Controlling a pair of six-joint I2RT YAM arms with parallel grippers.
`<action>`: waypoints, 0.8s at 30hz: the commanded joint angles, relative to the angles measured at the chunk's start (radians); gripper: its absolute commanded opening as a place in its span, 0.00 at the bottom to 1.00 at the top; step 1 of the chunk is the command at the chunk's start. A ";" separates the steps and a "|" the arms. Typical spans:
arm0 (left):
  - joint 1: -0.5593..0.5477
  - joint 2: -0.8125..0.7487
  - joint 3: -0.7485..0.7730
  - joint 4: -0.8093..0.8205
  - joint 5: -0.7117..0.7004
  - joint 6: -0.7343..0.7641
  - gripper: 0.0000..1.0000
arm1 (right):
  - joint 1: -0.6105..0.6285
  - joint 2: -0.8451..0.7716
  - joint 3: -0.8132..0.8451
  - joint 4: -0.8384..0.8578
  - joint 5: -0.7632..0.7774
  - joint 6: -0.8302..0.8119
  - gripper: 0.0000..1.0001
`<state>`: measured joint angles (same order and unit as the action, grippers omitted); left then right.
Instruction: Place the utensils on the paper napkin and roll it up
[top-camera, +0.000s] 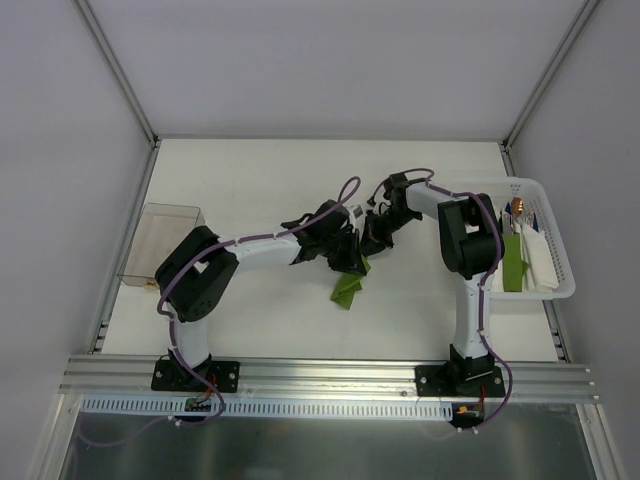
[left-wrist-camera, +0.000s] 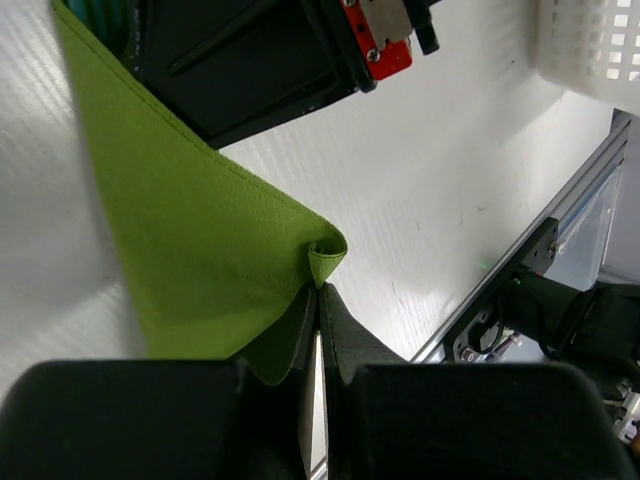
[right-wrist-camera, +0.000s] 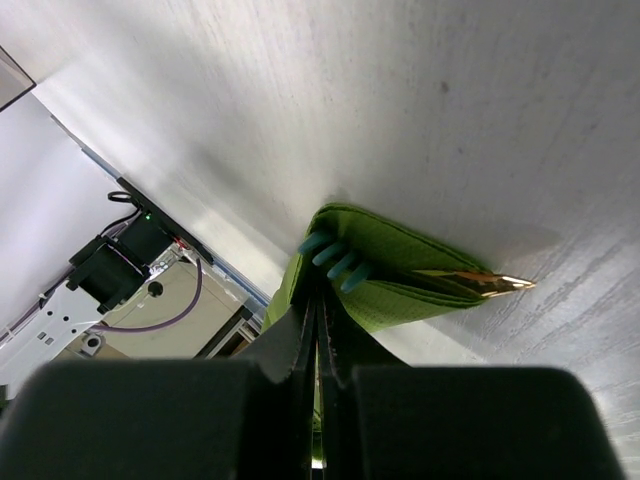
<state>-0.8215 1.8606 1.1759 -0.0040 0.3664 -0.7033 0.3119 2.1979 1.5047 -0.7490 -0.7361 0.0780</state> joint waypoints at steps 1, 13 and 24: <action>-0.025 0.032 -0.013 0.085 0.057 -0.015 0.00 | 0.015 -0.009 -0.020 -0.021 0.156 -0.014 0.00; -0.056 0.124 -0.056 0.090 0.042 0.033 0.00 | 0.013 0.000 -0.020 -0.019 0.161 -0.014 0.00; -0.047 0.198 -0.045 0.032 0.048 0.028 0.08 | 0.010 -0.023 0.012 -0.033 0.148 -0.047 0.00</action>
<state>-0.8566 2.0014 1.1393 0.1299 0.4080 -0.6891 0.3180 2.1960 1.5036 -0.8047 -0.7166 0.0696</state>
